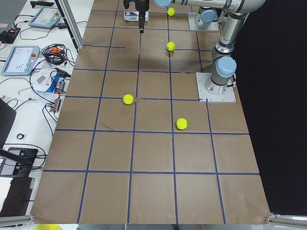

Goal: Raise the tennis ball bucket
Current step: 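Lower the right gripper onto the Wilson tennis ball can and grasp it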

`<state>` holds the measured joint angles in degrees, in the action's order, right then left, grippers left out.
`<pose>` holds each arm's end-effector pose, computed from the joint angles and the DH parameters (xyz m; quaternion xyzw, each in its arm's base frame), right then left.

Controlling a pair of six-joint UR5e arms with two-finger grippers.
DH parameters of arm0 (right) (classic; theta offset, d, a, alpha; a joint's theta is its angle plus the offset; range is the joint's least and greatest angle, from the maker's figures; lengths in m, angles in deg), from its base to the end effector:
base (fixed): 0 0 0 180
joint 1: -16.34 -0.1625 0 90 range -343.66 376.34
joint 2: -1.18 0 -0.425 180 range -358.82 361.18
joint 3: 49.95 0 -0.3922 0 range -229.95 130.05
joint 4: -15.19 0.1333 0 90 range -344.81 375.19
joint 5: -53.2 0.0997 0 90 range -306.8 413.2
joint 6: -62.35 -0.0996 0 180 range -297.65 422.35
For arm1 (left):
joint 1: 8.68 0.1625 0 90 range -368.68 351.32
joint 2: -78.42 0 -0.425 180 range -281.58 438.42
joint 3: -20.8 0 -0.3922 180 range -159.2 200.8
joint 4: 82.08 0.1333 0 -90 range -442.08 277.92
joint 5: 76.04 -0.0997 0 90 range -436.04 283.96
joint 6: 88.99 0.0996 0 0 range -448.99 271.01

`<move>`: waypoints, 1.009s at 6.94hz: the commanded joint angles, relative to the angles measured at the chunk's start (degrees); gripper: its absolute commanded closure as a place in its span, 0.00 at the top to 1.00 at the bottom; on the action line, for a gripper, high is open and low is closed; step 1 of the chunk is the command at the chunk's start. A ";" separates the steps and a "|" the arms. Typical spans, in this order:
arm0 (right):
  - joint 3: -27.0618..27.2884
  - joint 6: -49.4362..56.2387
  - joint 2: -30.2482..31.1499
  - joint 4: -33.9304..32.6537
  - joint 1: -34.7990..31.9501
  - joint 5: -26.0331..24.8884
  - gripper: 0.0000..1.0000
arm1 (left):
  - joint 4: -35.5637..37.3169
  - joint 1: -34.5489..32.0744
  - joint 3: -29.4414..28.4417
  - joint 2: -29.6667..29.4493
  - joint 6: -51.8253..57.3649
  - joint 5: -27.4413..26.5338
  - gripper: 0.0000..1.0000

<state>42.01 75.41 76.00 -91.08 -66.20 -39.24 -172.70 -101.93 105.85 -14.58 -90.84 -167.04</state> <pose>0.0521 -0.5961 0.3561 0.0490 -0.9985 -0.0113 0.0196 -0.1606 -0.5079 0.5030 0.0121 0.9998 -0.0120 0.0082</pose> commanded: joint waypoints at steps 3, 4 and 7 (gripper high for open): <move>4.46 0.74 -5.46 -8.87 2.21 -0.11 1.00 | 0.18 0.00 0.21 0.18 -0.18 0.21 1.00; 4.46 0.83 -7.91 -11.14 2.47 -0.28 1.00 | 0.18 0.00 0.29 0.18 -0.18 0.12 1.00; 4.63 0.66 -11.70 -11.60 3.61 -0.28 1.00 | 0.18 0.08 -0.14 0.01 -0.35 0.21 1.00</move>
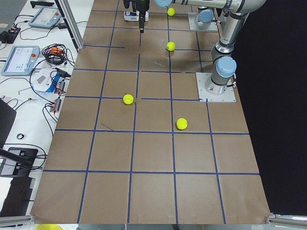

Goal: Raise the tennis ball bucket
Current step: 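Lower the right gripper onto the Wilson tennis ball can and grasp it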

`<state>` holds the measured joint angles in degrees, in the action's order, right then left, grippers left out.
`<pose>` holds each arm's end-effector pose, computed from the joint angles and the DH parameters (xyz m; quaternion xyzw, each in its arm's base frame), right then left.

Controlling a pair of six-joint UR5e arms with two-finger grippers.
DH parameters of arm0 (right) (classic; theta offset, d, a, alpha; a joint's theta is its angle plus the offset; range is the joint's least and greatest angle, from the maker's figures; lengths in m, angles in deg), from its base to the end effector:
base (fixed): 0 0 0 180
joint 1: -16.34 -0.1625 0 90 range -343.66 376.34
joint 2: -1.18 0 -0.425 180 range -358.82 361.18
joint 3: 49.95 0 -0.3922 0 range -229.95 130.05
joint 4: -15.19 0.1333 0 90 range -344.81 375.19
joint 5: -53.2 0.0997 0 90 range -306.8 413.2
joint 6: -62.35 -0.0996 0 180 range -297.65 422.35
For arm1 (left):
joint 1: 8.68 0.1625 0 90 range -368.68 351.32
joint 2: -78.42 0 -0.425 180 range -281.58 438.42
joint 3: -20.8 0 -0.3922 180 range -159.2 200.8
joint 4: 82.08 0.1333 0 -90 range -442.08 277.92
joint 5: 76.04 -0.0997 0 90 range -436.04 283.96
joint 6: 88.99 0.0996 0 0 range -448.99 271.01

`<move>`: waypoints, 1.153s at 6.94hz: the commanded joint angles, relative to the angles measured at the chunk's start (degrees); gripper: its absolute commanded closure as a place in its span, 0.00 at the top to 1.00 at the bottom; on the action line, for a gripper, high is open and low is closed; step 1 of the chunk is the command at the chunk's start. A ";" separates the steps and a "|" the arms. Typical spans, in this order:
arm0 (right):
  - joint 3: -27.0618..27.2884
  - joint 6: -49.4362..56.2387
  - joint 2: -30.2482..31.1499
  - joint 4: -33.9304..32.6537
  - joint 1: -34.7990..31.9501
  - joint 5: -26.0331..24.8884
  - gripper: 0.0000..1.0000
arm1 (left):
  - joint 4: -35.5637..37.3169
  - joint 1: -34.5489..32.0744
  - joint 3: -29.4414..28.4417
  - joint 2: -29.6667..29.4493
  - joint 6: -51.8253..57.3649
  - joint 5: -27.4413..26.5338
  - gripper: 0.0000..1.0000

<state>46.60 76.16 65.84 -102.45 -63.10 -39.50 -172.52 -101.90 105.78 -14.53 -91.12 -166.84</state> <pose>0.0152 -0.6202 0.2328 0.0292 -0.9986 -0.0412 0.0152 -0.1607 -0.5081 0.5044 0.0094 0.9998 -0.0145 0.0063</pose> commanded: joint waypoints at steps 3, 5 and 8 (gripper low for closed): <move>2.67 -0.18 -2.79 -1.71 0.51 0.33 0.91 | 0.00 -0.02 -0.08 0.05 -0.08 -0.08 1.00; 2.17 0.43 -2.18 -2.16 0.51 0.42 0.61 | 0.00 0.06 -0.08 0.05 -0.08 -0.08 1.00; -2.57 8.72 -0.07 -1.02 -4.99 0.06 0.61 | 0.00 0.06 -0.17 0.05 -0.08 -0.08 1.00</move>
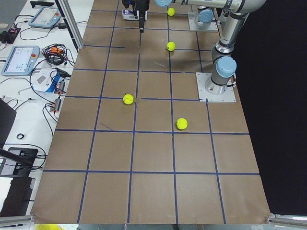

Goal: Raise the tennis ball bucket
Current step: 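Carry the can with the right gripper toward the left gripper and set it down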

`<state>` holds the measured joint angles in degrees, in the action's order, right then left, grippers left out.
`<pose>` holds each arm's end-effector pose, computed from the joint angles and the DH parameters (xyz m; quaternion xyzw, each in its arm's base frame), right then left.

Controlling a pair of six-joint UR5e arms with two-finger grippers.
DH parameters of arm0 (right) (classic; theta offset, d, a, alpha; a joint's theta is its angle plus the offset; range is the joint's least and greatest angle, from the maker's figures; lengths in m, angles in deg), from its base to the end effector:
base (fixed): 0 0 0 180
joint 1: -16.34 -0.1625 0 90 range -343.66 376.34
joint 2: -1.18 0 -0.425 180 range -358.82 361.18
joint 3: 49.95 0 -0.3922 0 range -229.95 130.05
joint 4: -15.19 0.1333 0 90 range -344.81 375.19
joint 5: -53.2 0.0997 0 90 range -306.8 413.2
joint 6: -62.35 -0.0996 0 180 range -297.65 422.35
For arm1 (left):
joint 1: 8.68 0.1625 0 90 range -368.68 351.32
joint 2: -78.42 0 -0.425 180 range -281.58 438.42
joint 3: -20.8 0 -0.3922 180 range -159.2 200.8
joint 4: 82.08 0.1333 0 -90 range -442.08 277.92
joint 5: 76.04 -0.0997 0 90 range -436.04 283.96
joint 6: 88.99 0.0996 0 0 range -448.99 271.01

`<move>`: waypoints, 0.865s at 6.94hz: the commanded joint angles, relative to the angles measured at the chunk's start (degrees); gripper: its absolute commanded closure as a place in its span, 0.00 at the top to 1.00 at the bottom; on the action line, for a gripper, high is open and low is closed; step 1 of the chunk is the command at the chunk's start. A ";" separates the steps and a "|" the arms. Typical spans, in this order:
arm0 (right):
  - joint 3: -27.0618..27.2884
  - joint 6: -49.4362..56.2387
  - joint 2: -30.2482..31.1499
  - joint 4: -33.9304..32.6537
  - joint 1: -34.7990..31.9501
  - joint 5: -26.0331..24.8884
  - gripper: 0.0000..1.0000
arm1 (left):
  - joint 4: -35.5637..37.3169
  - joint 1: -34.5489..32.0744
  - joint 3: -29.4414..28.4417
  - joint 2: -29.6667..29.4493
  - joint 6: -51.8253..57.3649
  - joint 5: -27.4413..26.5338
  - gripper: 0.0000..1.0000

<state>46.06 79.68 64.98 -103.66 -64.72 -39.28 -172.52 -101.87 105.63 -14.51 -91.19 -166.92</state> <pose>0.0321 -0.6258 0.2296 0.0737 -0.9966 -0.0335 0.0144 -0.1603 -0.5083 0.5059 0.0085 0.9998 -0.0161 0.0069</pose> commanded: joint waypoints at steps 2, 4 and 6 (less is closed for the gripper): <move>-8.96 17.31 -0.51 -0.77 -12.41 0.81 0.62 | 0.00 0.03 -0.01 0.03 0.00 0.00 1.00; -16.08 26.74 -4.72 -1.39 -20.85 1.16 0.62 | 0.00 0.03 -0.01 0.03 0.00 -0.09 1.00; -17.61 36.07 -9.99 -9.61 -28.42 0.47 0.64 | 0.00 0.11 -0.01 0.03 0.00 0.00 1.00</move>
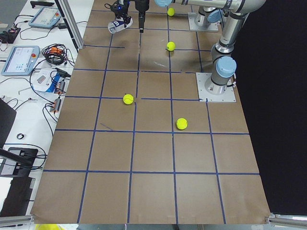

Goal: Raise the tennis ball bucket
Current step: 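Carry the can with the right gripper toward the left gripper and set it down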

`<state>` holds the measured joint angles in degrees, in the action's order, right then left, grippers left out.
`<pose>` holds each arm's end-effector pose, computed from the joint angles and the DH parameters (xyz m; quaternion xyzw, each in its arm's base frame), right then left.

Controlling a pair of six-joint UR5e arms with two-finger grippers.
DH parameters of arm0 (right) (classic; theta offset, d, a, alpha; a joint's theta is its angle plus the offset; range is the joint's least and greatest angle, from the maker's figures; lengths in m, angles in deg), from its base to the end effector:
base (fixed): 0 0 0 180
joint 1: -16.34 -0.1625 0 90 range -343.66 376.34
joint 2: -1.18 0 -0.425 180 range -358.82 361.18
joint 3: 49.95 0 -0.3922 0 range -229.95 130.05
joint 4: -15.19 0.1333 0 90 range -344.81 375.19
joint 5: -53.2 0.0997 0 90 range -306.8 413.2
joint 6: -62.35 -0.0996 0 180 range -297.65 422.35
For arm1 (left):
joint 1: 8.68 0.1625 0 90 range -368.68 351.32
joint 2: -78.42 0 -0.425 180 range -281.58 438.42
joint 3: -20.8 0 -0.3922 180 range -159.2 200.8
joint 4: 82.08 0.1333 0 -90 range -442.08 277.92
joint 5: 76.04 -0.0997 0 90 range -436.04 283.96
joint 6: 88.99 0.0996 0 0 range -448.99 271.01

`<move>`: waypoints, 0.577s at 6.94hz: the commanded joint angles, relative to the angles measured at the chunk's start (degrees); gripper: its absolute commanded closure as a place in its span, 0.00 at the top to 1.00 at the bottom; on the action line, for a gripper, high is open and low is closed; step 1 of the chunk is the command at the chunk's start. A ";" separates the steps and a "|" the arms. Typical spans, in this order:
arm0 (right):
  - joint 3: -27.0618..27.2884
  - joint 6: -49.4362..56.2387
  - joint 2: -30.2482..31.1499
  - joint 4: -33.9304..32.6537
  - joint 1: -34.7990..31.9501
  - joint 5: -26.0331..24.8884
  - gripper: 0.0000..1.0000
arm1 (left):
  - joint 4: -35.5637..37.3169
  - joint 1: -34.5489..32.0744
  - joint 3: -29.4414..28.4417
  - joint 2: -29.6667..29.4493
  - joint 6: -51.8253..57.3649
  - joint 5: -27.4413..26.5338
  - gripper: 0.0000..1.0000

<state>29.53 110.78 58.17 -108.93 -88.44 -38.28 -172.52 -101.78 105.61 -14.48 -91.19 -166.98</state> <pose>0.3079 -0.6547 0.2914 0.5202 -0.8479 0.0933 0.0416 -0.1594 -0.5084 0.5063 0.0077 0.9998 -0.0165 0.0074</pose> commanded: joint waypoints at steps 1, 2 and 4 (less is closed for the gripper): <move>-1.07 9.97 -4.68 -6.55 -6.47 -0.54 0.65 | 0.00 0.03 0.00 0.00 0.00 0.15 1.00; -0.81 18.54 -5.30 -6.92 -7.62 -0.72 0.67 | 0.00 0.03 0.00 0.00 0.00 0.15 1.00; -0.90 28.28 -5.75 -7.37 -7.46 -5.34 0.67 | 0.00 0.03 0.00 0.00 0.00 0.06 1.00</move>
<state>28.64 133.93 52.71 -115.98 -95.75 -40.33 -172.52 -101.75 105.61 -14.48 -91.19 -166.86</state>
